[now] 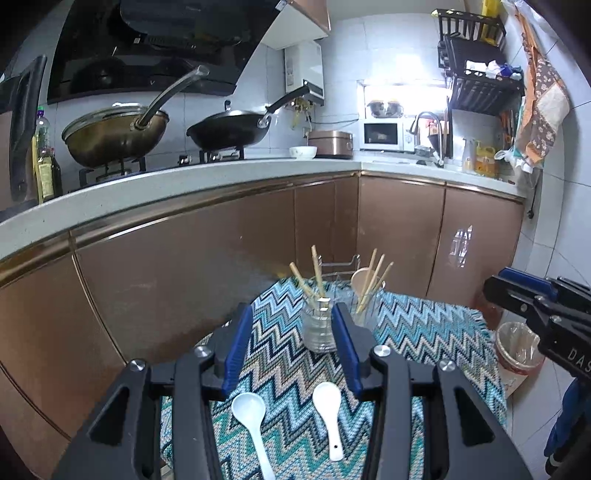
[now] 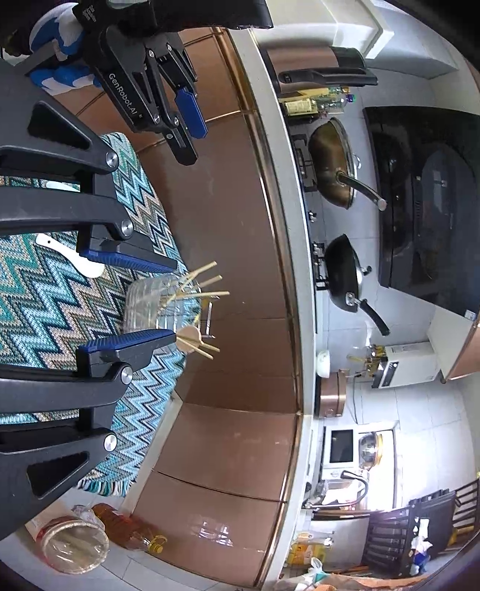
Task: Organize utensils
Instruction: 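Pull both tools back toward the white spoons on the cloth, then grasp a white spoon with the right tool while the left tool grasps another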
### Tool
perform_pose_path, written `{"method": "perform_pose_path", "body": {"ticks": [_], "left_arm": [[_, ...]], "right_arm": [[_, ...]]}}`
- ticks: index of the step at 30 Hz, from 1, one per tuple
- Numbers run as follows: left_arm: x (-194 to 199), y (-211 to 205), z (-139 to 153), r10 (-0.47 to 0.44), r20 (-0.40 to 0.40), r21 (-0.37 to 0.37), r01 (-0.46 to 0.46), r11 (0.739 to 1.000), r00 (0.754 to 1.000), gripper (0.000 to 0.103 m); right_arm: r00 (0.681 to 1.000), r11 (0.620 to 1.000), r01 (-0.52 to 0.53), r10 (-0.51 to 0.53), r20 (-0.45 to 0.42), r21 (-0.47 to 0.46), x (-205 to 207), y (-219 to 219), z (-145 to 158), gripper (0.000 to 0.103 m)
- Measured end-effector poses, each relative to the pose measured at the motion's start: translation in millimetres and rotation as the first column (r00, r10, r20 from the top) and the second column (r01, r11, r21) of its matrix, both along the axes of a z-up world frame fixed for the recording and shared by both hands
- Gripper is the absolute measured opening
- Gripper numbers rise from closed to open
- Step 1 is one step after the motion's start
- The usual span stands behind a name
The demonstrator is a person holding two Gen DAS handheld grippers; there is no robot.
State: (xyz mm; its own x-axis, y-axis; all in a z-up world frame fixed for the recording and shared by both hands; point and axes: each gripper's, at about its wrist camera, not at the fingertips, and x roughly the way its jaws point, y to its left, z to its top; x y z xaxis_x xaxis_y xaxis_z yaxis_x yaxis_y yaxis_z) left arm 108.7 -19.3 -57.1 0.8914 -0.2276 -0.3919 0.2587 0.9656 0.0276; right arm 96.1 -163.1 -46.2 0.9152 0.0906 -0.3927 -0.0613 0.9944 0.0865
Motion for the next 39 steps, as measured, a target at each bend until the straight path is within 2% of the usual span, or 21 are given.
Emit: {"method": "perform_pose_path", "body": {"ticks": [8,12,15,19,25,32,37,39], "left_arm": [[21,17,-30,0.034,-0.071,0.004,-0.033,0.999,0.997,0.042],[39,37,-49,0.047,-0.144,-0.026,-0.052,0.998,0.988,0.042],[58,60,-70,0.088,-0.213,-0.026,-0.096,0.995,0.973,0.042],[80,89,-103,0.079,-0.337,-0.066,-0.107,0.992,0.938,0.042],[111,103,-149,-0.098,-0.517,-0.217,-0.020,0.976,0.850,0.042],[137,107,-188,-0.192,-0.606,-0.286,0.014,0.958,0.772,0.041],[151,107,-203,-0.253,-0.642,-0.339,0.028,0.940,0.724,0.029],[154,106,-206,-0.255,-0.650,-0.337,0.029,0.941,0.716,0.026]], "right_arm": [[0.997,1.000,-0.027,0.027,-0.075,0.001,23,10,-30,0.032],[0.993,0.999,-0.042,0.042,-0.113,0.002,36,14,-44,0.032],[0.987,0.999,-0.047,0.049,-0.150,0.016,46,12,-56,0.032],[0.966,0.995,-0.088,0.095,-0.241,0.040,65,15,-80,0.032],[0.908,0.979,-0.159,0.195,-0.370,0.125,101,28,-131,0.032],[0.847,0.955,-0.188,0.276,-0.455,0.228,144,24,-172,0.032],[0.809,0.940,-0.215,0.323,-0.490,0.264,166,24,-192,0.032],[0.795,0.930,-0.223,0.347,-0.498,0.293,174,24,-200,0.032]]}}
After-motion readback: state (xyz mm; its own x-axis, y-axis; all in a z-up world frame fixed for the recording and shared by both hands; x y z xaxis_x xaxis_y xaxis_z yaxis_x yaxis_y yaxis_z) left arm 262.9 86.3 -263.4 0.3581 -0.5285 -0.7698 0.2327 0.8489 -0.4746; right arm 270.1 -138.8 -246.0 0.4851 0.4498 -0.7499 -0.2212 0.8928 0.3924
